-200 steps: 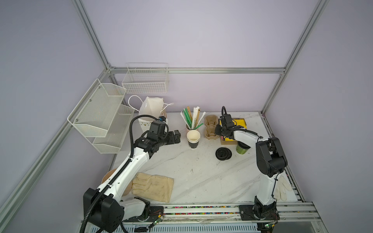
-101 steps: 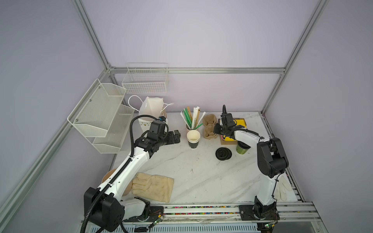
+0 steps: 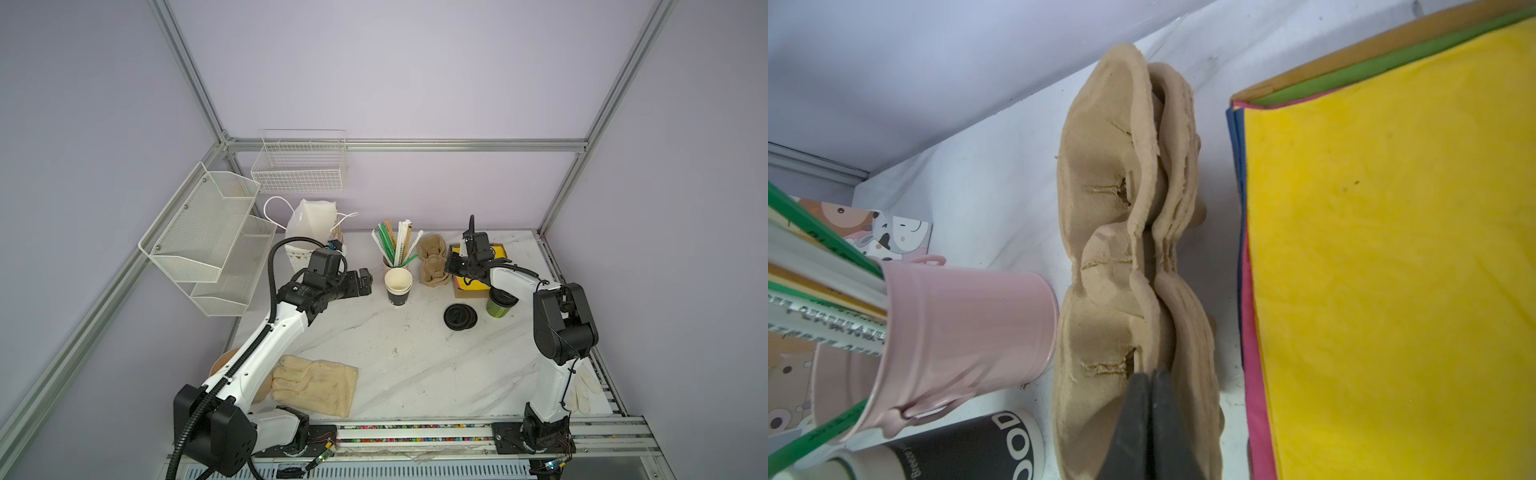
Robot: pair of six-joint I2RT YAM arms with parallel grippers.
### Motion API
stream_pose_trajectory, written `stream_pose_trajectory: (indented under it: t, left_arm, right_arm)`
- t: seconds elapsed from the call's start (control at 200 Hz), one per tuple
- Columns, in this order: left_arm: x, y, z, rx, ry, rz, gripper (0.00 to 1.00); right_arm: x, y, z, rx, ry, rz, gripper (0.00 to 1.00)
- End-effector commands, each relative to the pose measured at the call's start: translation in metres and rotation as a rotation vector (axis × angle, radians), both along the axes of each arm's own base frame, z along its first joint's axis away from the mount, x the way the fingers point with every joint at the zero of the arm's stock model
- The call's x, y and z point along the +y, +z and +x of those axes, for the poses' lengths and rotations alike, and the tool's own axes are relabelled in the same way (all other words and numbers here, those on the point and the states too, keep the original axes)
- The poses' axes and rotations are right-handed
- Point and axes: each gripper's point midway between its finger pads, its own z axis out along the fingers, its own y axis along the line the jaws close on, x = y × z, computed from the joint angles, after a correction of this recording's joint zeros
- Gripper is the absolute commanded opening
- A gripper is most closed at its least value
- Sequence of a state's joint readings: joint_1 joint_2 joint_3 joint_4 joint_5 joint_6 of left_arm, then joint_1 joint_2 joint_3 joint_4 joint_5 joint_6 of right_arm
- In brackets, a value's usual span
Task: Pack a coffee takeout order
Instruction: Pick up the cup tray from the cup tray.
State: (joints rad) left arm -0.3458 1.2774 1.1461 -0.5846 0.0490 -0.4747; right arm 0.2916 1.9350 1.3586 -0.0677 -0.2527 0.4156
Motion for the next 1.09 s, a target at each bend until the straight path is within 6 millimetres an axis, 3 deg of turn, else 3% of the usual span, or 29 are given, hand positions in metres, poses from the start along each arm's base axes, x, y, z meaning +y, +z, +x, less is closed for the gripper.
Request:
stream_pose_trajectory:
  t: [0.0,0.415,0.61,0.785,0.935,1.09]
  left_arm:
    - [0.001,-0.006,0.000,-0.007,-0.009,-0.003,1.00]
    - [0.002,-0.006,0.000,-0.008,-0.007,-0.003,1.00]
    - [0.003,-0.004,0.000,-0.011,-0.005,-0.004,1.00]
    - [0.003,-0.005,0.000,-0.010,-0.005,-0.002,1.00]
    - [0.004,-0.003,0.000,-0.014,-0.003,-0.004,1.00]
    - [0.005,0.000,-0.001,-0.022,-0.002,-0.011,1.00]
  right_arm:
    - [0.006,0.015,0.000,-0.040,0.029,0.081,0.00]
    - [-0.002,0.029,0.003,-0.068,0.037,0.241,0.00]
    - [-0.001,0.044,0.001,-0.113,0.055,0.272,0.00]
    - [0.003,0.071,-0.005,-0.182,0.090,0.321,0.00]
    - [-0.011,0.091,-0.011,-0.202,0.014,0.327,0.00]
    - [-0.035,0.100,-0.035,-0.189,-0.099,0.284,0.00]
